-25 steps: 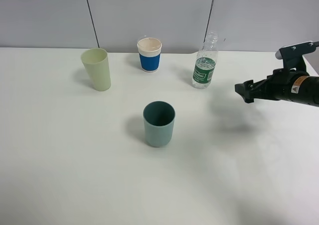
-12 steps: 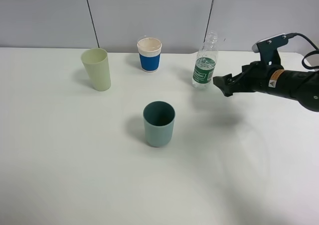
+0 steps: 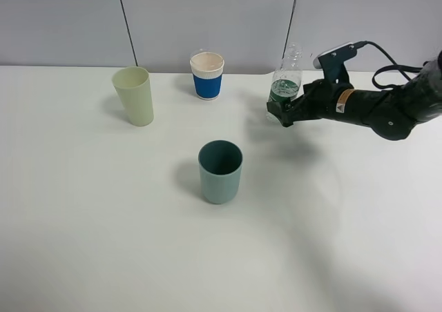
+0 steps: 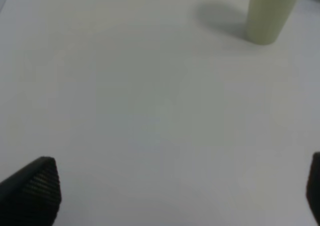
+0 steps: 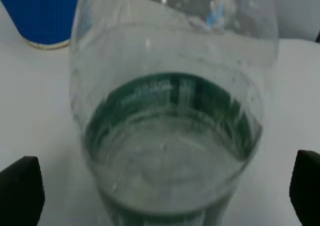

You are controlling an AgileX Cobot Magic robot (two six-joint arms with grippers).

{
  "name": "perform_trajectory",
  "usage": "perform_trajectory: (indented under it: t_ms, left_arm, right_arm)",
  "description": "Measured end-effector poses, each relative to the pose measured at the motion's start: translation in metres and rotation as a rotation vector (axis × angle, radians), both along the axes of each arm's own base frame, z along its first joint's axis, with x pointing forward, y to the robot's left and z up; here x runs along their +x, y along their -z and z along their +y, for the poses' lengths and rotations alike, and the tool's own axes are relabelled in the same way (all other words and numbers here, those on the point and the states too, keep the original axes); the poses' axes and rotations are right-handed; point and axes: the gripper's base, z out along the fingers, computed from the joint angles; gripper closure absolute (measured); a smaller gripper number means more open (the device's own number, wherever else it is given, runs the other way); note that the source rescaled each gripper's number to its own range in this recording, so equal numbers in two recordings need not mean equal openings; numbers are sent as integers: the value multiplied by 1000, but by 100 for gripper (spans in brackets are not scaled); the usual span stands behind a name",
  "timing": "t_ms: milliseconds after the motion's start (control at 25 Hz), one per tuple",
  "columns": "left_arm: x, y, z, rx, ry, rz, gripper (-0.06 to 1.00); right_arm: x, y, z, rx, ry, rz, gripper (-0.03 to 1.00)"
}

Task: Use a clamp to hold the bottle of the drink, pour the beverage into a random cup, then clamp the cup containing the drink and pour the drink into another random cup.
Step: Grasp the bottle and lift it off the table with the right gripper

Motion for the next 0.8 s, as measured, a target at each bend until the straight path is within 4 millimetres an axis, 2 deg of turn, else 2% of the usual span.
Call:
perform_trajectory:
  t_ms: [200,400,480,520,560,600,720,800]
  left_arm:
    - [0,0,0,0,0,0,-6]
    - [0,0,0,0,0,0,-6]
    - [0,0,0,0,0,0,-6]
    - [0,0,0,0,0,0,-6]
    - [0,0,0,0,0,0,-6]
    - [0,0,0,0,0,0,-6]
    - [0,0,0,0,0,0,-6]
    - [0,0,0,0,0,0,-6]
  right_arm:
    - [15,5,8,2,-15,-17,1]
    - [16,5,13,1,-30,-21,1]
    - [16,6,13,1,-30,-20,5]
    - [16,6,13,1,-30,-20,10]
    - [16,6,13,1,-30,-19,19]
    - [16,7,13,2,-29,-16,34]
    - [16,8,12,22,-13,9,97]
    - [16,8,12,44,6,32,93]
